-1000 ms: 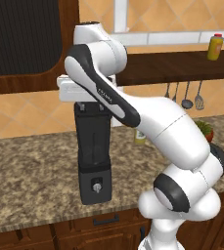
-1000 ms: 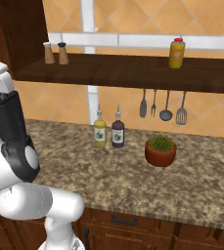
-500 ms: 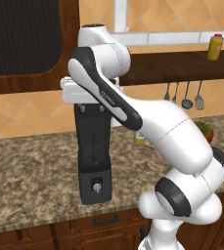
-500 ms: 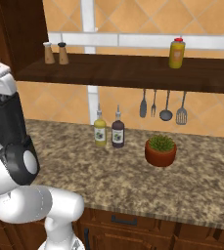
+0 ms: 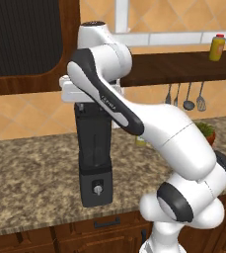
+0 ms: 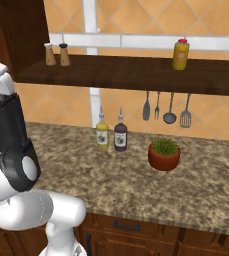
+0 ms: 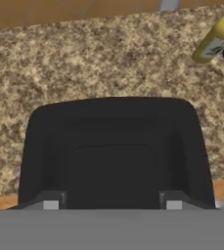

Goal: Close the lid blender by securely placing the lid on top.

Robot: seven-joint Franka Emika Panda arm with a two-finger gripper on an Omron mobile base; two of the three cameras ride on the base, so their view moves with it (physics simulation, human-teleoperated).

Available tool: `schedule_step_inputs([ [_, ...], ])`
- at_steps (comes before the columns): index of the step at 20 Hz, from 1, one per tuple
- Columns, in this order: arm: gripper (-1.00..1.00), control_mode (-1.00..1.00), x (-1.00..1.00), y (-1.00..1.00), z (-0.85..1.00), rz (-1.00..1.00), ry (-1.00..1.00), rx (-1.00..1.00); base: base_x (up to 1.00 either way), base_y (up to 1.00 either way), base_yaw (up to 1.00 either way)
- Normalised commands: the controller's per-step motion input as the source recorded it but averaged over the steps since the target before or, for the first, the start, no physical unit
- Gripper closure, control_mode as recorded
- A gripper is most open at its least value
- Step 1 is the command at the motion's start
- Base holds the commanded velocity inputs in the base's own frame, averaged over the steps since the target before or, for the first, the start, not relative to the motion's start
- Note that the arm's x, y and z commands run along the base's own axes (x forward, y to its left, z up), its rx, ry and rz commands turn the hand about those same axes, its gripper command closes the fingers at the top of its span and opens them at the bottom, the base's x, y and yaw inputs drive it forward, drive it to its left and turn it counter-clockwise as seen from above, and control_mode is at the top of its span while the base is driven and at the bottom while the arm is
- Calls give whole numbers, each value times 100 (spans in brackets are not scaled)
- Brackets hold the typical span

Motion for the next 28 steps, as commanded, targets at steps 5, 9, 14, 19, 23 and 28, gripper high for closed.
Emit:
schedule_step_inputs([
  [5,-100,-100,0,0,10,0,-12,0,0,0,0],
  [9,-100,-100,-30,-3,17,0,-19,0,0,0,0],
  [14,-100,-100,-100,-84,1,0,-30,13,0,0,0],
  [19,-100,-100,-100,-100,-18,0,-26,24,0,0,0],
  [23,-100,-100,-100,-100,-34,0,-22,20,0,0,0],
  [28,-100,-100,-100,-100,-22,1,-19,16,0,0,0],
])
